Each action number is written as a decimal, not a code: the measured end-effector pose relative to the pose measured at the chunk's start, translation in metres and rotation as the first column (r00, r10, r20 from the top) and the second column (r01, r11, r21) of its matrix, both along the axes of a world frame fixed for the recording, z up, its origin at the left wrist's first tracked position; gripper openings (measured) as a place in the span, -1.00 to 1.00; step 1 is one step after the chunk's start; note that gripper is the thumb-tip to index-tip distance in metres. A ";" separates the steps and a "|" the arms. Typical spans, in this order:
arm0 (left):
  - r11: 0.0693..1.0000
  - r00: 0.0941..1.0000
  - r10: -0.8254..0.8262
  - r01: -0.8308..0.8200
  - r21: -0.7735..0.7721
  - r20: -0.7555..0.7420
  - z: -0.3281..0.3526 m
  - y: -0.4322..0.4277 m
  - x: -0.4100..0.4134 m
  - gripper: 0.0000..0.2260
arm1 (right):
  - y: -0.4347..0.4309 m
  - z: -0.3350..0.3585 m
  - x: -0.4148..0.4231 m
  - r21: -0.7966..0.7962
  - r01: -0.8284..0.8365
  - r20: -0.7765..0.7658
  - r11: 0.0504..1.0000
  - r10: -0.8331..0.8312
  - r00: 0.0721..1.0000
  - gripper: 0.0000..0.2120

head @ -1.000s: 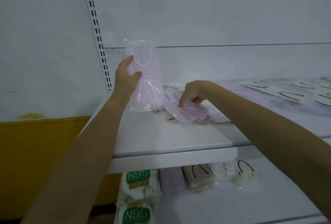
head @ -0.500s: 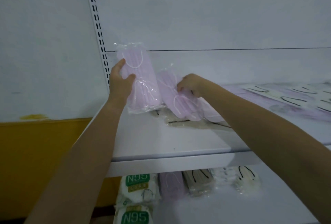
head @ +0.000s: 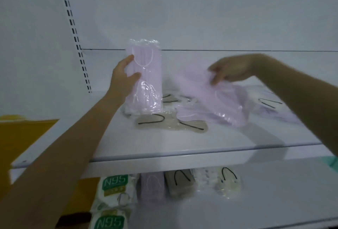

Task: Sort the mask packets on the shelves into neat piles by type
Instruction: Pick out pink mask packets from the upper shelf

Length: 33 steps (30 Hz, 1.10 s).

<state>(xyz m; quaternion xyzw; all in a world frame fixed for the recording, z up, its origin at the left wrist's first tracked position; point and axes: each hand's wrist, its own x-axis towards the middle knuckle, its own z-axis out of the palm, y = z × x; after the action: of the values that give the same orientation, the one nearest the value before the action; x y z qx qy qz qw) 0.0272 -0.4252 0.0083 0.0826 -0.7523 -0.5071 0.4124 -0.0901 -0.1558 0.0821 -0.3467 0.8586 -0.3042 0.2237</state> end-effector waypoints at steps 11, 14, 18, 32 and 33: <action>0.978 0.977 0.210 -0.209 0.014 -0.042 0.010 0.045 -0.028 -0.51 | -0.019 -0.063 -0.019 0.459 -0.025 -0.254 0.888 0.158 0.954 -0.30; 0.958 0.953 0.280 -0.269 0.101 -0.117 0.008 0.056 -0.039 -0.51 | -0.011 -0.059 -0.018 0.367 -0.129 -0.187 0.921 0.209 0.960 -0.65; 0.953 0.955 0.279 -0.262 0.154 -0.101 0.007 0.063 -0.048 -0.51 | 0.017 -0.021 -0.056 0.097 -0.102 -0.060 0.990 0.108 0.992 -0.86; 0.931 0.930 0.366 -0.365 0.021 -0.022 -0.018 0.068 -0.080 -0.51 | -0.021 -0.055 -0.142 0.386 0.000 -0.336 0.923 0.140 0.931 -0.56; 0.929 0.929 0.369 -0.368 0.040 -0.025 -0.017 0.067 -0.080 -0.51 | -0.025 -0.060 -0.143 0.457 -0.001 -0.346 0.890 0.178 0.921 -0.44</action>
<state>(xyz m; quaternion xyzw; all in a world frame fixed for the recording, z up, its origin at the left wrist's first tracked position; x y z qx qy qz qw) -0.0526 -0.3586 -0.0088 0.2212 -0.7080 -0.4348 0.5107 -0.2326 -0.1811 0.0224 -0.3778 0.9149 -0.0146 0.1413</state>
